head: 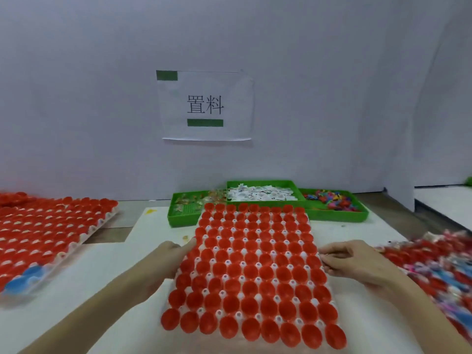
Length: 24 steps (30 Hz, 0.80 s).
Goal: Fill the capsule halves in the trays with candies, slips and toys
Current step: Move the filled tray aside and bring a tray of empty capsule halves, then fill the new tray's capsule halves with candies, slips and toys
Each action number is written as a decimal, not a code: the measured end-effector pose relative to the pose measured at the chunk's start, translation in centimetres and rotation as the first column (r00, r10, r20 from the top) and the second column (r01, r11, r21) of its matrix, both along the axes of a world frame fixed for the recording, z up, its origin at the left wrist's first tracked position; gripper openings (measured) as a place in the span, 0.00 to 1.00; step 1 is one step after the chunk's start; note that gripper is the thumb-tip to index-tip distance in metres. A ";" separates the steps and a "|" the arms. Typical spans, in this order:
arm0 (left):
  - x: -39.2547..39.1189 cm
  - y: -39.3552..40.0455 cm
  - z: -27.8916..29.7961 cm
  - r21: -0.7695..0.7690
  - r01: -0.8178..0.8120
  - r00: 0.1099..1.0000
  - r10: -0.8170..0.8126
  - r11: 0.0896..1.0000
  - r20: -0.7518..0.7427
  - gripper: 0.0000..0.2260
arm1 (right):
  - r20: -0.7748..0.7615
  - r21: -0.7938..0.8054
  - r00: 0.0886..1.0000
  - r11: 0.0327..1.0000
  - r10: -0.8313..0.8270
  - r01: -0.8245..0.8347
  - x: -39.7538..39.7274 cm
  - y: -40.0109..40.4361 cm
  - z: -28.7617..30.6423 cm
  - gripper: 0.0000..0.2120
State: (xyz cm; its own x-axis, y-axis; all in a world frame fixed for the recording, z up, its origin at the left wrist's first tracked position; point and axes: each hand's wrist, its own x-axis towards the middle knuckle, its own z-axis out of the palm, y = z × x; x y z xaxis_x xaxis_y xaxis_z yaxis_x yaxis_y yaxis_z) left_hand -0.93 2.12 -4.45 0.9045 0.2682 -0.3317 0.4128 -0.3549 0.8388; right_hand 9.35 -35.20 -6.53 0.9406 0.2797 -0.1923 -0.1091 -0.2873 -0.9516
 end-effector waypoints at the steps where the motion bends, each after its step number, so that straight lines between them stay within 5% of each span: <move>1: -0.3 -0.6 -0.7 -0.020 0.013 1.000 -0.014 1.000 -0.001 0.26 | -0.012 -0.019 1.000 1.000 0.003 -0.003 -0.1 -0.8 -0.1 0.08; 12: -0.9 -0.6 -3.5 -0.121 0.000 1.000 -0.003 0.993 -0.026 0.22 | 0.084 -0.165 0.996 0.986 0.038 -0.024 0.7 -1.7 -2.2 0.04; 18: -0.5 1.3 -3.7 0.205 0.003 0.999 -0.013 0.979 0.050 0.23 | 0.040 -0.259 0.999 0.966 0.001 0.009 2.3 -1.2 -1.5 0.08; 21: 1.1 2.7 -3.0 0.386 -0.026 0.991 -0.025 0.922 0.129 0.22 | 0.169 -0.391 0.983 0.910 -0.073 0.135 4.5 0.2 -0.2 0.10; 24: 3.9 3.5 -1.7 0.480 -0.056 0.974 -0.056 0.876 0.217 0.16 | 0.342 -0.357 0.938 0.914 -0.064 0.192 6.3 2.6 1.4 0.11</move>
